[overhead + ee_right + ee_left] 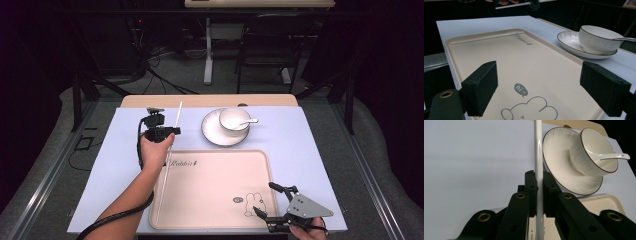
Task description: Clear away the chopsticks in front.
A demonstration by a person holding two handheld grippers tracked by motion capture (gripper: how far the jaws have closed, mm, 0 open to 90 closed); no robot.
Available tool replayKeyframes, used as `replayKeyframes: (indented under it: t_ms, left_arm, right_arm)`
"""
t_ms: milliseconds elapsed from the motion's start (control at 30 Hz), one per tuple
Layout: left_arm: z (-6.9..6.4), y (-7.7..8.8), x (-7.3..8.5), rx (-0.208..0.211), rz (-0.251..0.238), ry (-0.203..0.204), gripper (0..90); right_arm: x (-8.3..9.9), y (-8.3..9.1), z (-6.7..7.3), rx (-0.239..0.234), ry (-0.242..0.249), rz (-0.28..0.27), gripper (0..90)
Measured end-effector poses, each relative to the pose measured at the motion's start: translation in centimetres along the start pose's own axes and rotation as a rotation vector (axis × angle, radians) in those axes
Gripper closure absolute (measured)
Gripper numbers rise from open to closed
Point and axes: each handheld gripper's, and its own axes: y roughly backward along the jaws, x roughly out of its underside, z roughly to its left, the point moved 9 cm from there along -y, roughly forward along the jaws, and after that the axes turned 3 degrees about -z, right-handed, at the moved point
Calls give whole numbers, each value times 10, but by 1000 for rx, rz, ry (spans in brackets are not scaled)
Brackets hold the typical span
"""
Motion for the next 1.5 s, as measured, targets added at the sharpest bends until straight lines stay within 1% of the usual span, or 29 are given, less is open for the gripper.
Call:
replayKeyframes:
  t_ms: [100, 133, 167, 200, 333, 367, 400, 667, 700, 733, 800, 833, 867, 933, 1000, 1033, 1067, 1133, 1167, 1233, 1333, 1500]
  left_arm:
    - [1, 1, 4, 3, -2, 0, 845]
    - [2, 2, 9, 14, -6, 11, 845]
    - [2, 2, 9, 14, -6, 11, 845]
    - [3, 3, 15, 18, -3, 15, 845]
    - [6, 5, 25, 11, 0, 5, 845]
    - [6, 5, 25, 11, 0, 5, 845]
    - [8, 6, 31, 8, -1, -1, 845]
    - [14, 12, 56, 28, -6, 25, 845]
    - [14, 12, 56, 28, -6, 25, 845]
    - [16, 14, 62, 30, -4, 32, 845]
    - [18, 15, 69, 27, 1, 32, 845]
    - [18, 15, 69, 27, 1, 32, 845]
    - [20, 17, 76, 22, 7, 31, 845]
    - [22, 18, 81, 23, 9, 37, 845]
    - [24, 19, 87, 19, 11, 38, 845]
    - [24, 19, 87, 19, 11, 38, 845]
    - [26, 21, 93, 6, 11, 33, 845]
    - [30, 24, 98, -5, 10, 29, 845]
    - [30, 24, 98, -5, 10, 29, 844]
    - [34, 27, 105, -14, 11, 39, 845]
    - [38, 31, 112, -21, 13, 35, 844]
    - [43, 37, 121, -26, 24, 45, 844]
  right_arm:
    - [0, 0, 0, 0, 2, 0, 145]
    - [0, 0, 0, 1, 2, 0, 145]
    - [0, 0, 0, 1, 2, 0, 145]
    - [0, 0, 0, 1, 1, 1, 144]
    - [0, 0, 1, -2, 2, 0, 144]
    - [0, 0, 1, -2, 2, 0, 144]
    - [0, 0, 1, -3, -1, 3, 145]
    - [0, 0, 1, -3, 3, 2, 145]
    - [0, 0, 1, -4, 4, 2, 144]
    - [0, 0, 1, -3, 4, 2, 145]
    - [0, 0, 2, -4, 0, 2, 145]
    - [0, 0, 2, -4, 0, 2, 145]
    - [0, 0, 2, -4, 0, 3, 145]
    - [0, 0, 2, -4, 1, 3, 145]
    - [0, 0, 2, -4, 4, 4, 145]
    - [0, 0, 2, -4, 5, 4, 144]
    - [0, 0, 2, -4, 5, 4, 145]
    - [0, 0, 2, -4, 3, 4, 145]
    - [0, 0, 2, -4, 3, 4, 145]
    - [0, 0, 2, -3, 4, 4, 145]
    - [0, -1, 2, -4, 6, 5, 144]
    - [1, -1, 2, -3, 6, 6, 145]
